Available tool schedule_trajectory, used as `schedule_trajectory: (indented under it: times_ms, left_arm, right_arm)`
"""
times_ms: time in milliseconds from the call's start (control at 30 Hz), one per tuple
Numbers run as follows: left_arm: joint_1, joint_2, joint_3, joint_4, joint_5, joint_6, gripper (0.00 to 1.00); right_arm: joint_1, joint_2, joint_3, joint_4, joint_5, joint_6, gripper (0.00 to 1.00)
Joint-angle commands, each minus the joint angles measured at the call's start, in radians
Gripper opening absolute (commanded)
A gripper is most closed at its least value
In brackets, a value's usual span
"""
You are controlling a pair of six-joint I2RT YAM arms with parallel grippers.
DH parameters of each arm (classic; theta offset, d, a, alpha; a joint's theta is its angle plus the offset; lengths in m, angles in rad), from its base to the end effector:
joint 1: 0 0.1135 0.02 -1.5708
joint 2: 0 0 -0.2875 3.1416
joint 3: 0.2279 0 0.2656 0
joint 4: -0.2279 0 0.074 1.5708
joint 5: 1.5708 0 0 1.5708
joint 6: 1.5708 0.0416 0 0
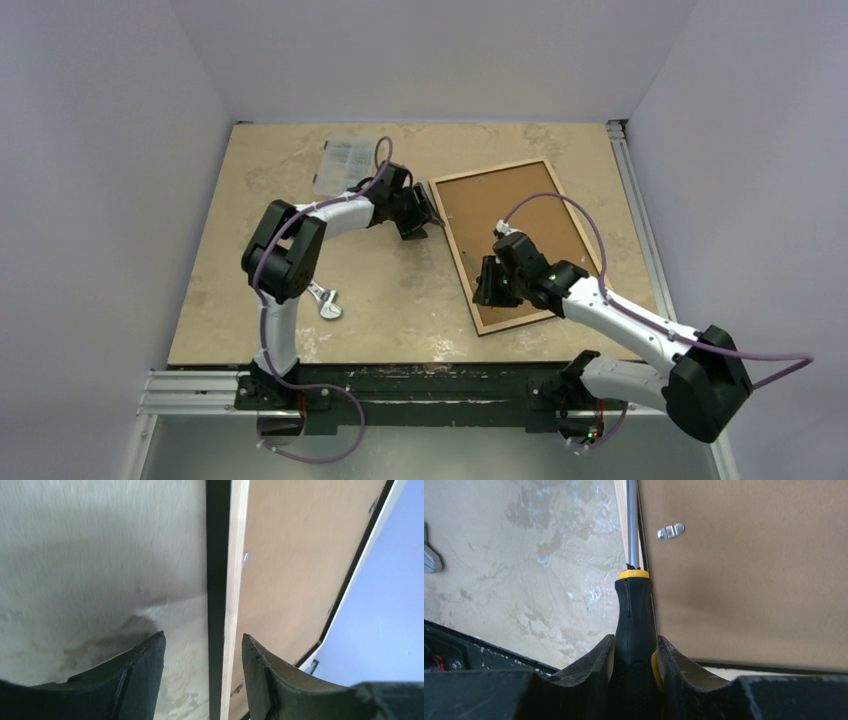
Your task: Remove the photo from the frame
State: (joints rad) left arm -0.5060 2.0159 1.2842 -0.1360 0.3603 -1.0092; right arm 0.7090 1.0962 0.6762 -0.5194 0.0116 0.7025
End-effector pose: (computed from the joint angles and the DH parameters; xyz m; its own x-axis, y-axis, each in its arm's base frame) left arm 0.3860 -0.2306 0.1586 -0.9080 -0.4024 -0.1167 -0.2170 0.6900 -0.6905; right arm 0.1655 0.1413 0.2252 -0.8849 0.0922 -0.4566 -0.0970 0.9222 0.3742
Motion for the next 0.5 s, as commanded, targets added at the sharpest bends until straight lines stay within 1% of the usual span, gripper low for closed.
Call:
schedule_trajectory:
  times_ms: [0, 67, 167, 300, 467]
  left_arm:
    - [0.004, 0.056, 0.151, -0.125, -0.115, 0.050, 0.55]
    - [0.009, 0.077, 0.185, -0.127, -0.117, 0.049, 0.55]
    - [0.010, 0.099, 0.246, -0.155, -0.156, 0.069, 0.57]
    - [0.011, 0.145, 0.328, -0.204, -0.220, 0.087, 0.57]
    - [0.014, 0.218, 0.420, -0.231, -0.229, 0.090, 0.55]
  right_arm:
    - [-0.066, 0.069, 0.074, 0.109, -0.075, -0.058, 0.00]
    - [-0.101, 0.105, 0.088, 0.130, -0.103, -0.077, 0.00]
    - [-0.140, 0.163, 0.120, 0.142, -0.119, -0.104, 0.00]
    - [-0.153, 0.231, 0.164, 0.162, -0.118, -0.130, 0.00]
    - [-0.158, 0.320, 0.217, 0.181, -0.136, -0.136, 0.00]
